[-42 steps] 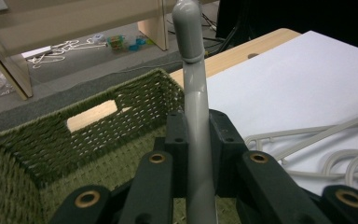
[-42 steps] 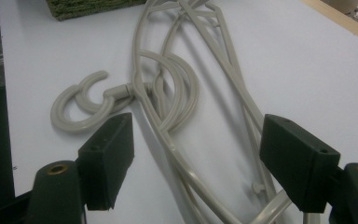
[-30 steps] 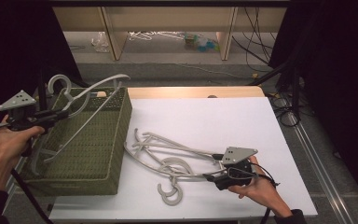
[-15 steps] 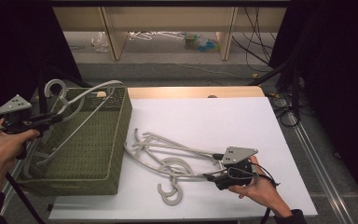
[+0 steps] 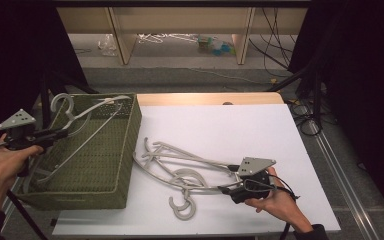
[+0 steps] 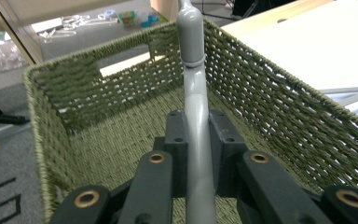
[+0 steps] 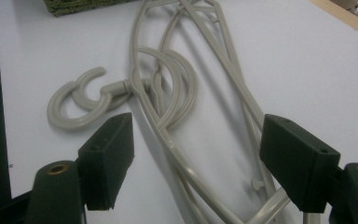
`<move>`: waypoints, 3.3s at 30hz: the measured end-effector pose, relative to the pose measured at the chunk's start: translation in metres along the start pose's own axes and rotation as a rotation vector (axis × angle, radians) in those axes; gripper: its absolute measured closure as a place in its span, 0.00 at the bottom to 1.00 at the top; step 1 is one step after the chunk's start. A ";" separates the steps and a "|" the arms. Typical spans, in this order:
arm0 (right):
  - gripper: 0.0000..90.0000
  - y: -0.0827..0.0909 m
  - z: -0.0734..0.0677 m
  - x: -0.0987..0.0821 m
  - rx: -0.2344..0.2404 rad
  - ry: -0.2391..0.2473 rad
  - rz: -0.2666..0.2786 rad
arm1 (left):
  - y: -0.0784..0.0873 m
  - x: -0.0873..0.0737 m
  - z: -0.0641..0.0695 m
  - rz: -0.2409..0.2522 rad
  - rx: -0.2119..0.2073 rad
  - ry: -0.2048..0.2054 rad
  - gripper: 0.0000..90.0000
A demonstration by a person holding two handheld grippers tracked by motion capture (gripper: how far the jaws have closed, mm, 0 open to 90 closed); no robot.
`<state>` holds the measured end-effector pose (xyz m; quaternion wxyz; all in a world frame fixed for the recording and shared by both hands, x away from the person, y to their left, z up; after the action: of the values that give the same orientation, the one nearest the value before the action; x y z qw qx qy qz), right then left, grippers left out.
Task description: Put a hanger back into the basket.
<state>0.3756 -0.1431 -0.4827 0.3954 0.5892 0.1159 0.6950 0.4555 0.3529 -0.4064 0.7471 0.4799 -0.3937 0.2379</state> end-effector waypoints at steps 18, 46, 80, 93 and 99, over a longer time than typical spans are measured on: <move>0.30 0.000 0.000 0.000 -0.002 0.001 0.007 | -0.034 -0.029 -0.011 -0.198 0.115 0.040 0.86; 0.30 0.001 0.002 -0.001 0.000 -0.011 0.006 | -0.015 -0.025 -0.027 -0.066 0.272 0.186 0.57; 0.30 -0.002 0.002 0.000 -0.002 -0.009 0.008 | -0.033 -0.053 -0.052 -0.272 0.432 0.197 0.73; 0.29 -0.001 0.004 -0.002 0.002 -0.023 0.008 | 0.002 -0.023 0.005 -0.047 0.300 0.161 0.44; 0.29 -0.002 0.004 -0.003 -0.004 -0.032 0.017 | 0.010 -0.013 0.079 0.074 0.081 0.152 0.35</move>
<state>0.3799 -0.1448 -0.4851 0.3925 0.6005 0.1034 0.6890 0.4123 0.2858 -0.3934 0.7454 0.4754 -0.3433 0.3171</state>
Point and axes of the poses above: each handheld gripper's, and its own axes: y roughly backward along the jaws, x roughly out of its top, z roughly to its right, the point moved 9 cm from there along -y, roughly forward along the jaws, and after that the axes turned 15 degrees about y, right-handed, at the moved point
